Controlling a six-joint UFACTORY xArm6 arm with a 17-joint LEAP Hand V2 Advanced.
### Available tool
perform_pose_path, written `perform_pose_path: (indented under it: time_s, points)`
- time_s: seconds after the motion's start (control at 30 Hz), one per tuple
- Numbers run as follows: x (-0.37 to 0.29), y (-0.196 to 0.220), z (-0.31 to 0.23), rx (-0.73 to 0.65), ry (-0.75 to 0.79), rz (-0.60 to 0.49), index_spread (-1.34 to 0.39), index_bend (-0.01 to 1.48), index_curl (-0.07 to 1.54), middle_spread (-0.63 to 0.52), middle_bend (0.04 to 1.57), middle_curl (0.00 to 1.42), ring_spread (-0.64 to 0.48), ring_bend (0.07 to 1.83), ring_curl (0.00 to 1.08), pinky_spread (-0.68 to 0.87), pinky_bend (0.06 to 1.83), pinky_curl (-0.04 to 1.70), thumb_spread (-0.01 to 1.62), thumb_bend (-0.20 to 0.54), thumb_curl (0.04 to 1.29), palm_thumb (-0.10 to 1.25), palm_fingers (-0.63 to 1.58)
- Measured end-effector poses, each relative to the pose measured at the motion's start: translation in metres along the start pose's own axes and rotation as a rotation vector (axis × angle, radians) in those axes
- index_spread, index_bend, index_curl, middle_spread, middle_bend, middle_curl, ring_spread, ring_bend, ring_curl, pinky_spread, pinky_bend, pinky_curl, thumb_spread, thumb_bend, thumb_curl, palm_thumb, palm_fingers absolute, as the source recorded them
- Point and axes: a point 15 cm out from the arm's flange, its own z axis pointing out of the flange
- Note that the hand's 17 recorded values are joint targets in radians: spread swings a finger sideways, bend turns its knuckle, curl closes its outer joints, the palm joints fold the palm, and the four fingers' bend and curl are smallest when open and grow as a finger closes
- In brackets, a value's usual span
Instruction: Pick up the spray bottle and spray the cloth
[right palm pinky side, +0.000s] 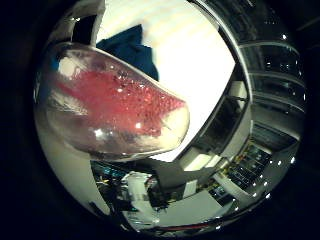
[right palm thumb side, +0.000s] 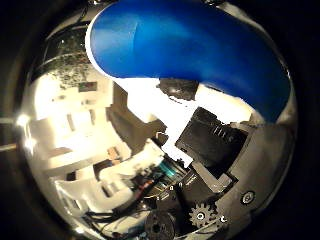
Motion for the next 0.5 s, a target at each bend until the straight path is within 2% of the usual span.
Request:
perform_pose_path:
  time_s: [0.23, 0.5]
  points:
    - [-0.058, -0.032, -0.015, 0.15, -0.297, -0.046, -0.18, 1.2, 0.75, -0.05, 1.41, 0.62, -0.19, 1.39, 0.74, -0.15, 0.98, 1.56, 1.07, -0.01, 0.64, 1.1, 1.15]
    - [-0.099, -0.056, 0.008, 0.275, -0.555, -0.145, -0.18, 1.2, 0.75, -0.05, 1.41, 0.62, -0.19, 1.39, 0.74, -0.15, 0.98, 1.56, 1.07, -0.012, 0.64, 1.1, 1.15]
